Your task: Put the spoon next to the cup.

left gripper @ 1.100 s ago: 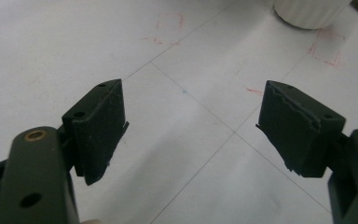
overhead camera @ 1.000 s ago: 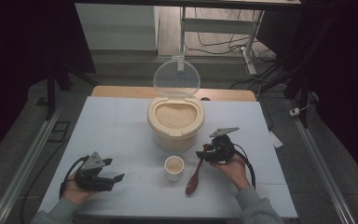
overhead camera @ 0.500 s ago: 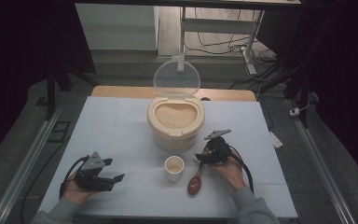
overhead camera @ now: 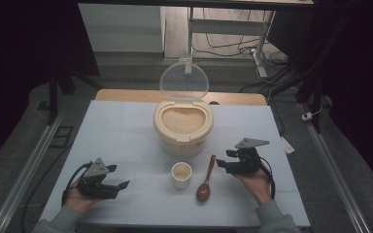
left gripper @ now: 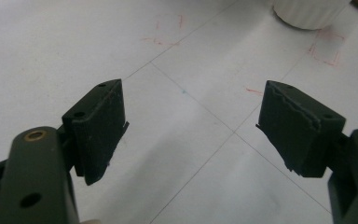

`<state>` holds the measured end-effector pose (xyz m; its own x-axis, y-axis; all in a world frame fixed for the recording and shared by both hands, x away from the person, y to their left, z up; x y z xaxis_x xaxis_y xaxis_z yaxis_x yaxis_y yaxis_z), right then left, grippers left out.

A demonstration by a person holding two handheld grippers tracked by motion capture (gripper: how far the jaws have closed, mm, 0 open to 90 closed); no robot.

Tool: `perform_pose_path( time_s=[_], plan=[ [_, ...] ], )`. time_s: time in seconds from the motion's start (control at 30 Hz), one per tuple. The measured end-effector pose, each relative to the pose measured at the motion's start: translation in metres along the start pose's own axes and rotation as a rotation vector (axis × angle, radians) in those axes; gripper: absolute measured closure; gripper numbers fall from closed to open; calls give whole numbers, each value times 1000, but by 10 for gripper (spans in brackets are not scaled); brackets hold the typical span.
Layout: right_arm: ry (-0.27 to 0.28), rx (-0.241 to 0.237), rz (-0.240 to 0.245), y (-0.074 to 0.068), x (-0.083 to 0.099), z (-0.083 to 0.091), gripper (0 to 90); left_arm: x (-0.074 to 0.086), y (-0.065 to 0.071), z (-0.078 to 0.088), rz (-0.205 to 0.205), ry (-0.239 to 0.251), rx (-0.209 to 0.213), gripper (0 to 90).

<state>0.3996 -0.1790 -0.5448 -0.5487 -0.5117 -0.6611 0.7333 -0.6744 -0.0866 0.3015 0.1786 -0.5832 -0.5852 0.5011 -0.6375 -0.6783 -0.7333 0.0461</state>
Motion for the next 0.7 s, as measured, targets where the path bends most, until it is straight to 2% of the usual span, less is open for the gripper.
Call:
perform_pose_path(
  time_s=[0.1, 0.23, 0.37, 0.57, 0.7],
  plan=[
    [30, -25, 7, -2, 11, 12, 396, 0, 0, 0, 1, 2, 0, 225],
    [48, -19, 26, 0, 30, 28, 405, 0, 0, 0, 6, 3, 1, 225],
    [76, -37, 14, 6, 45, 41, 407, -1, 1, 0, 10, 2, 3, 221],
    [79, -33, 36, 10, 57, 47, 409, -1, 1, 0, 20, 5, 5, 219],
    [86, -17, 52, 10, 57, 47, 410, 0, 0, 1, 24, 3, 7, 215]
  ],
)
Point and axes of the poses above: each handheld gripper's, and its own axes: z roughly backward along the jaws, x roughly out of its underside, y roughly to its right, the point moved 10 cm from there along -z, roughly forward along the jaws, and after that the axes turned 9 degrees about -y, right-handed, at the moved point
